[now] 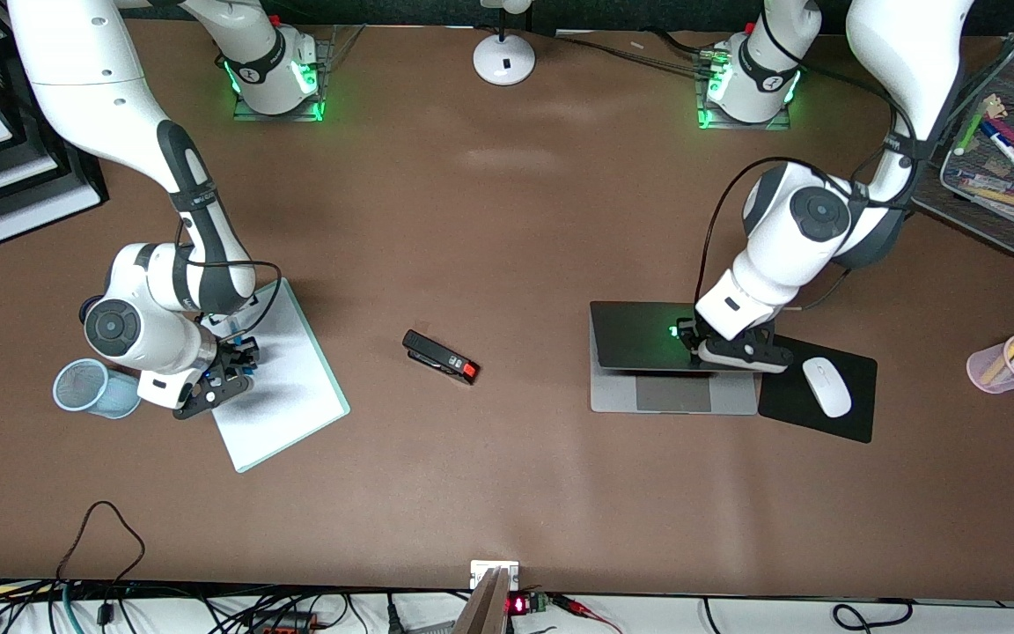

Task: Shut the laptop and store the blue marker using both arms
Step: 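Push the laptop lid down with the left gripper while the right gripper holds the marker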

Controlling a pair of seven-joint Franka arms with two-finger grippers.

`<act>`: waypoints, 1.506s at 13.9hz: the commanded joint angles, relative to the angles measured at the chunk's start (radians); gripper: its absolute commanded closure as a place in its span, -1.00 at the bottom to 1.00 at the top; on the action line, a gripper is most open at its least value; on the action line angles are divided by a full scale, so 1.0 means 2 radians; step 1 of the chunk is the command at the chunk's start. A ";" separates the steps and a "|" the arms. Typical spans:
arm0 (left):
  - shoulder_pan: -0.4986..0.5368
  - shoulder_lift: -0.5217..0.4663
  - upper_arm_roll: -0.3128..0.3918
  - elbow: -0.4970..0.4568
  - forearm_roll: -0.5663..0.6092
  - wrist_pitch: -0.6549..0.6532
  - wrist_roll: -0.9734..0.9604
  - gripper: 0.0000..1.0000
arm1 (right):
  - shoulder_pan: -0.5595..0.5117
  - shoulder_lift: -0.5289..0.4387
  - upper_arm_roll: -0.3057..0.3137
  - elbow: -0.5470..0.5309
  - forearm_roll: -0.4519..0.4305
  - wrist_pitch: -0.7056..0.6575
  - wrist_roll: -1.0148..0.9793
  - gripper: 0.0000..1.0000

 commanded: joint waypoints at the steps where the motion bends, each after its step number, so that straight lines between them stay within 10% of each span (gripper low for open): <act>1: 0.004 0.044 -0.002 0.046 0.040 0.001 0.006 1.00 | 0.005 0.005 0.000 0.006 0.008 0.004 -0.003 0.24; 21: 0.007 0.165 0.008 0.109 0.085 0.060 0.006 1.00 | 0.003 0.017 0.003 0.016 0.008 0.004 -0.008 0.55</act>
